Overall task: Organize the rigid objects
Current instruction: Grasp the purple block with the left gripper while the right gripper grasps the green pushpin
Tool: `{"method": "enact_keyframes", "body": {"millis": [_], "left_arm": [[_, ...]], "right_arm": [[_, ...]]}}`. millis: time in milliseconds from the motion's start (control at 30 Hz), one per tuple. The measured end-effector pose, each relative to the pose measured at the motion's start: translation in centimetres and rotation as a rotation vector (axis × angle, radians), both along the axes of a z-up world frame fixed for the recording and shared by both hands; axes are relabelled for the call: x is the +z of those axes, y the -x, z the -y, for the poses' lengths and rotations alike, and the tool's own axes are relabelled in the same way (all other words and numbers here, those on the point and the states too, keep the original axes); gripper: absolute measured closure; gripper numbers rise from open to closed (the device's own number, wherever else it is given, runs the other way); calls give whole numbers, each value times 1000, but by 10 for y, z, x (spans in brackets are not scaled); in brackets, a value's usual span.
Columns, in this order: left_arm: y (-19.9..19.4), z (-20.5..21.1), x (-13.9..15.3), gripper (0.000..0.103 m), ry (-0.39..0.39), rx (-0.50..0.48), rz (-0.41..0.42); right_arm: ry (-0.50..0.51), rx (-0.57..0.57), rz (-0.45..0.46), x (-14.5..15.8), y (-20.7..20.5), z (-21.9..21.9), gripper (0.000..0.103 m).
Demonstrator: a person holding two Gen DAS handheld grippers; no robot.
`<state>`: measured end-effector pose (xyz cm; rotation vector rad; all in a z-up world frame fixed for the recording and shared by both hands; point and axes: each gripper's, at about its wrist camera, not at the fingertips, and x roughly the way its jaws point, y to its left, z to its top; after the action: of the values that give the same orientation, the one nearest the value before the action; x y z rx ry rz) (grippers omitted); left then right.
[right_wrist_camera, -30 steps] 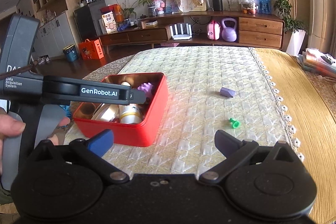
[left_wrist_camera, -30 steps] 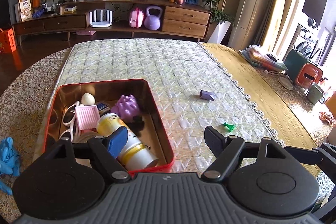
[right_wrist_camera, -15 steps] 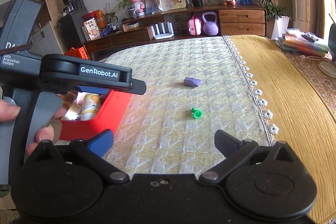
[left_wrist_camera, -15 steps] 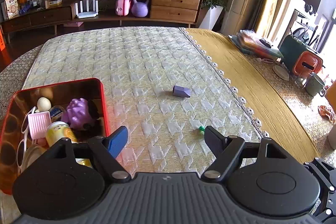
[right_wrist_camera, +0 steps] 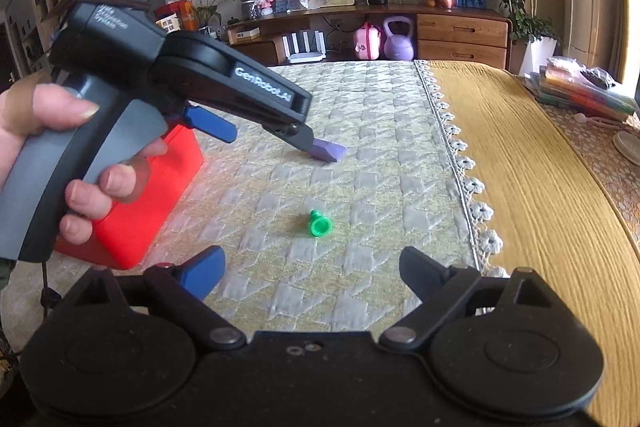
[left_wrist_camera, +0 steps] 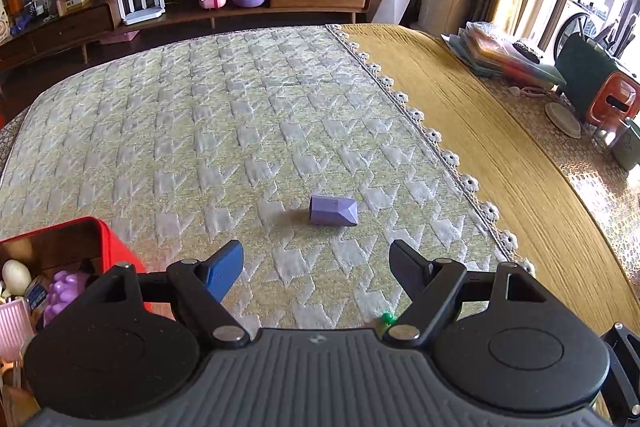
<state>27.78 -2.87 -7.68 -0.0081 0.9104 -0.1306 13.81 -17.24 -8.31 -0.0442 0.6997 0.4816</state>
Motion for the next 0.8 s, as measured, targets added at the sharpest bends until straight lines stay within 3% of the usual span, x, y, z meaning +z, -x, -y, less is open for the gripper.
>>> {"method": "enact_keyframes", "body": {"millis": [133,333,433,500,800], "left_arm": [[-16,5,-15,23,-9,-4,-24],[-35,16,-30,23,-2,-19,-33],[-40,21,-35,23,-12,-35,-22],[-41,24,-38,23,-35,-44,-13],[-46,29,-45,26,-61,-70,31]], "right_arm": [[42,58,37,-4,-13,-13,14],[61,85,37,-11,-32,-26,26],[65,97,36,-16,-38,-29,33],[70,96,26,-19,-41,-30,43],[92,105,12,-27,-43,-34,59]]}}
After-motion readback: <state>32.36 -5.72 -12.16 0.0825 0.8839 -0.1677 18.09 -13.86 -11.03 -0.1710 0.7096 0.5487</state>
